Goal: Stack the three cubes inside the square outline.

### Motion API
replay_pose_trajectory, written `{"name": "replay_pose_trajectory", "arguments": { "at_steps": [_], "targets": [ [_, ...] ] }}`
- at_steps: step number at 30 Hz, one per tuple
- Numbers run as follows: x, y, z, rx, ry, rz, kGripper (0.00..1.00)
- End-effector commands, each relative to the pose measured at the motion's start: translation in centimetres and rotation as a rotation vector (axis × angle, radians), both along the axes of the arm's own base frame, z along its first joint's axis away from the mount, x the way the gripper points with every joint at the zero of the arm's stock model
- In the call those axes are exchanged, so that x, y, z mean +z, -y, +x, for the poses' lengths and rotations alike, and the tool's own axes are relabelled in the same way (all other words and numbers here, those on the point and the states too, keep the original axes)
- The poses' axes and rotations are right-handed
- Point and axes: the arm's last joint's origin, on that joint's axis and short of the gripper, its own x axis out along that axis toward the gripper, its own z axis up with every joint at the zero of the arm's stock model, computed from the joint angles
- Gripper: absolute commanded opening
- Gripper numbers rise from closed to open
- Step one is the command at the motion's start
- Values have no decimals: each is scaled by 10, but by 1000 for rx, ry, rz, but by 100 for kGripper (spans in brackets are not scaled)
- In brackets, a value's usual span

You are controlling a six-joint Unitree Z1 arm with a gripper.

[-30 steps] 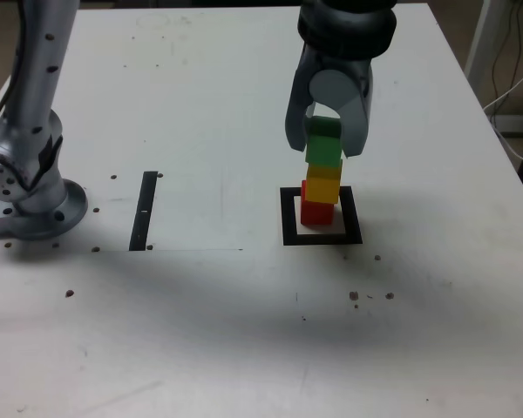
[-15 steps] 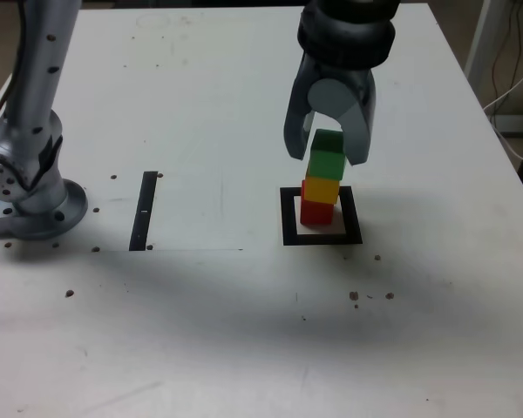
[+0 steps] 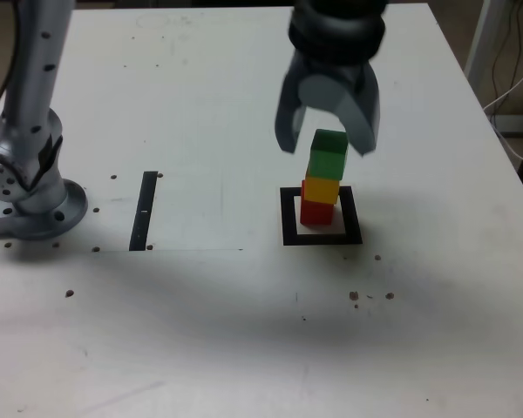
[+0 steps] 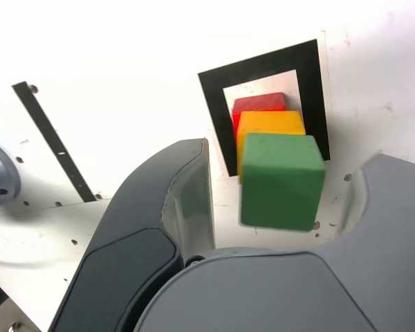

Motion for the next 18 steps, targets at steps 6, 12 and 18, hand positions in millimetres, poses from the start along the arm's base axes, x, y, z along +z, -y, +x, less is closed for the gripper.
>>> {"name": "replay_pose_trajectory", "arguments": {
  "at_steps": [6, 12, 18],
  "targets": [
    [22, -6, -41, 13, 12, 20, 100],
    [16, -11, -84, 62, -44, 41, 100],
    [3, -16, -123, 113, -93, 54, 100]
  ]
}}
